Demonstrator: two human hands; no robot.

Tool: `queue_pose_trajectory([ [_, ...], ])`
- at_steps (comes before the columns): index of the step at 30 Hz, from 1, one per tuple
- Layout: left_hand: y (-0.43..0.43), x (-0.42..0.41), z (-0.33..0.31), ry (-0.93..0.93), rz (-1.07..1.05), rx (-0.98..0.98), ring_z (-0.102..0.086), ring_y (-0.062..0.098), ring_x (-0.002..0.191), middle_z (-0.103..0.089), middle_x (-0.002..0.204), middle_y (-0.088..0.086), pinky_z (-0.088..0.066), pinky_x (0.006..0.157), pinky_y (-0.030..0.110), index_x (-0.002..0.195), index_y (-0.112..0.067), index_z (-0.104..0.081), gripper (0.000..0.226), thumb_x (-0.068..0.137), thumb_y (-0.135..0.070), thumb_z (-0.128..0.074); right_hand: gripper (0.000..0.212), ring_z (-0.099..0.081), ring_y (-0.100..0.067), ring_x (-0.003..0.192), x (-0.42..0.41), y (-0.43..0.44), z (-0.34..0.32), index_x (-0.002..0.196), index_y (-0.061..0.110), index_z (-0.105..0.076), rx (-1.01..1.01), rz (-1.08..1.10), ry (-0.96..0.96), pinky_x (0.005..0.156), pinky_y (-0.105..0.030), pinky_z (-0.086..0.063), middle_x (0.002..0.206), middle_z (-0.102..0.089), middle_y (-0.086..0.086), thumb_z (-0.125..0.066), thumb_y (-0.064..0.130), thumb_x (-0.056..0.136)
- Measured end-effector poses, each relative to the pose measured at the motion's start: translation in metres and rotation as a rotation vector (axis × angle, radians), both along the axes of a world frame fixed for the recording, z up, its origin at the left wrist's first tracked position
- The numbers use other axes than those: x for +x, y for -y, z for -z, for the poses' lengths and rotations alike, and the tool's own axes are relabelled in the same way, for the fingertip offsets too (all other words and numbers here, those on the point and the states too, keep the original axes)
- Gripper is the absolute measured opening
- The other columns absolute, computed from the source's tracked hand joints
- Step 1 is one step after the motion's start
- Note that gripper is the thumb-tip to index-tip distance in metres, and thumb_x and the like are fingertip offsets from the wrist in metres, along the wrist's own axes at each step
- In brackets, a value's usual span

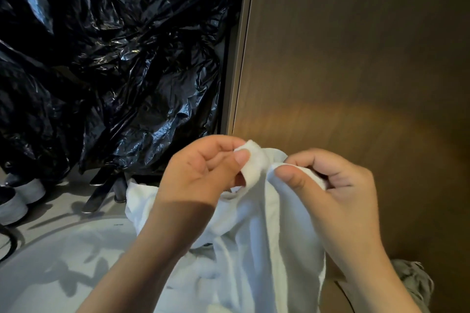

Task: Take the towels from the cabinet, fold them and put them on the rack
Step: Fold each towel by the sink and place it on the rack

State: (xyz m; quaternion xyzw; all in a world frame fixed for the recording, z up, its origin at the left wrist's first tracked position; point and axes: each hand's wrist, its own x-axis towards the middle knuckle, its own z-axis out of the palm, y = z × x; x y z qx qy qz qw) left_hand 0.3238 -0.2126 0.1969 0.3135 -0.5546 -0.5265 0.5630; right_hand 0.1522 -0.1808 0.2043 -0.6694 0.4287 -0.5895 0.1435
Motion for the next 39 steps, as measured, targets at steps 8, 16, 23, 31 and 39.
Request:
queue_pose_trajectory([
  [8,0.009,-0.024,0.015,-0.053,0.074,0.314,-0.058,0.014,0.053,-0.071,0.071,0.013,-0.051,0.051,0.017,0.094,0.000,-0.071,0.011,0.088,-0.003,-0.062,0.016,-0.060,-0.007,0.074,-0.009,0.024,0.019,0.072,0.029,-0.067,0.207,0.011,-0.069,0.062,-0.010,-0.039,0.074,-0.064,0.012,-0.071,0.035,0.086],
  [16,0.008,-0.016,0.017,-0.057,0.142,0.273,-0.073,0.024,0.088,-0.076,0.094,0.013,-0.059,0.076,0.024,0.091,-0.016,-0.078,0.027,0.067,-0.026,-0.069,0.010,-0.059,-0.002,0.068,-0.014,0.024,0.019,0.073,0.027,-0.069,0.256,-0.021,-0.033,0.059,-0.008,-0.039,0.071,-0.066,0.014,-0.066,0.032,0.082],
  [23,0.007,-0.012,0.022,0.024,0.059,0.214,-0.072,0.023,0.086,-0.077,0.089,0.007,-0.058,0.078,0.024,0.087,-0.026,-0.079,0.024,0.066,-0.034,-0.071,0.015,-0.060,-0.006,0.073,-0.018,0.020,0.020,0.078,0.028,-0.072,0.296,-0.079,-0.064,0.063,-0.012,-0.041,0.075,-0.067,0.014,-0.070,0.019,0.090],
  [31,0.001,-0.011,0.018,0.104,0.024,0.122,-0.073,0.016,0.082,-0.077,0.086,0.003,-0.057,0.072,0.019,0.090,-0.022,-0.078,0.017,0.081,-0.010,-0.071,0.010,-0.061,-0.006,0.074,-0.011,0.020,0.026,0.078,0.029,-0.071,0.254,-0.039,-0.003,0.062,-0.009,-0.040,0.076,-0.068,0.013,-0.068,0.030,0.086],
  [39,-0.002,-0.017,0.023,0.035,-0.079,0.130,-0.073,0.014,0.075,-0.076,0.079,0.006,-0.053,0.066,0.014,0.087,-0.016,-0.076,0.017,0.078,-0.001,-0.073,0.007,-0.063,-0.011,0.079,-0.005,0.022,0.030,0.083,0.031,-0.070,0.256,-0.025,0.000,0.065,-0.020,-0.048,0.080,-0.069,0.011,-0.065,0.036,0.084],
])
